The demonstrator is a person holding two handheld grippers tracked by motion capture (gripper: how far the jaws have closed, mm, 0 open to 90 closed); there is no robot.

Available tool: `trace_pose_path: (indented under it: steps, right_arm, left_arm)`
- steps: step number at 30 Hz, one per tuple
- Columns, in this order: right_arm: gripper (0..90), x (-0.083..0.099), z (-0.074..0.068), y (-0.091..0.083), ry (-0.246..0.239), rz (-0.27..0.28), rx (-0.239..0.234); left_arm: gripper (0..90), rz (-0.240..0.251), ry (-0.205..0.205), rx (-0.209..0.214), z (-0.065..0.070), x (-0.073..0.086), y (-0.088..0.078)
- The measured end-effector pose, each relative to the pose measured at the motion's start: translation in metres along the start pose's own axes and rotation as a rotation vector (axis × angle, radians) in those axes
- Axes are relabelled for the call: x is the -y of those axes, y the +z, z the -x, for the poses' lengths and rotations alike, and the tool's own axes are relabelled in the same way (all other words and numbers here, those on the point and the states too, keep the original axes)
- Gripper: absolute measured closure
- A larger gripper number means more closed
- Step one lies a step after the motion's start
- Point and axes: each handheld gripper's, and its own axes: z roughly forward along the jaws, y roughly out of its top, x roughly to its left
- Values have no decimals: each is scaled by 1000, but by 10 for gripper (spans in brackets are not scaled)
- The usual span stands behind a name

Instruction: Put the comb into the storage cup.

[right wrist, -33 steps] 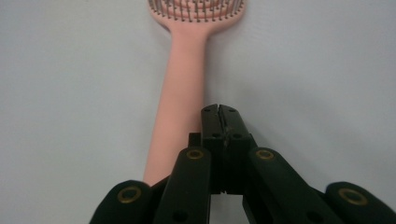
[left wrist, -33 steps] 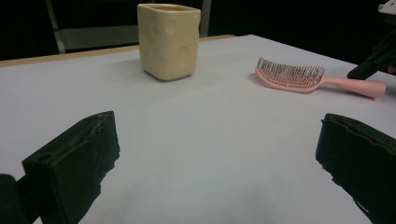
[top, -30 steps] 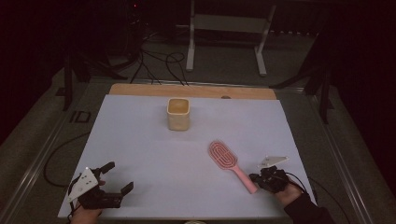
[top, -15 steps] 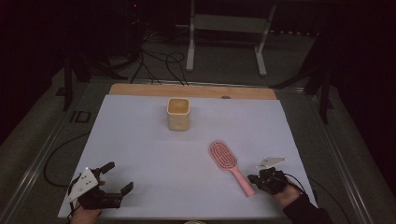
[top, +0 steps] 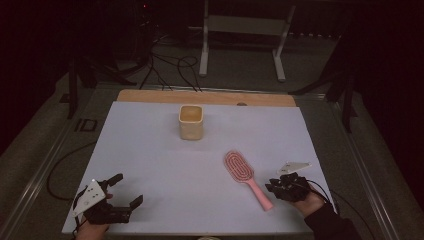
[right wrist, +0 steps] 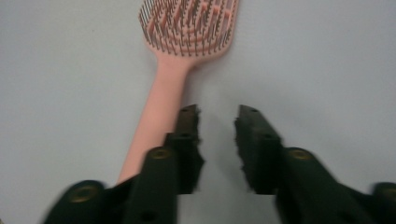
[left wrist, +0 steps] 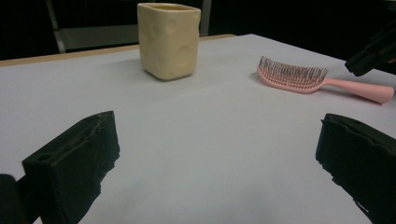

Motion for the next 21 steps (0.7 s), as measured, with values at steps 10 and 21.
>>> trace_pose_path:
  steps: [10,21]
  right_arm:
    - [256,-11,-4,0,19,-2,-4]
    - [76,-21,-18,3,-5,-32,-20]
  left_arm:
    - [4,-2,1,-1,0,0,0]
    - [3,-2,0,-3,0,0,0]
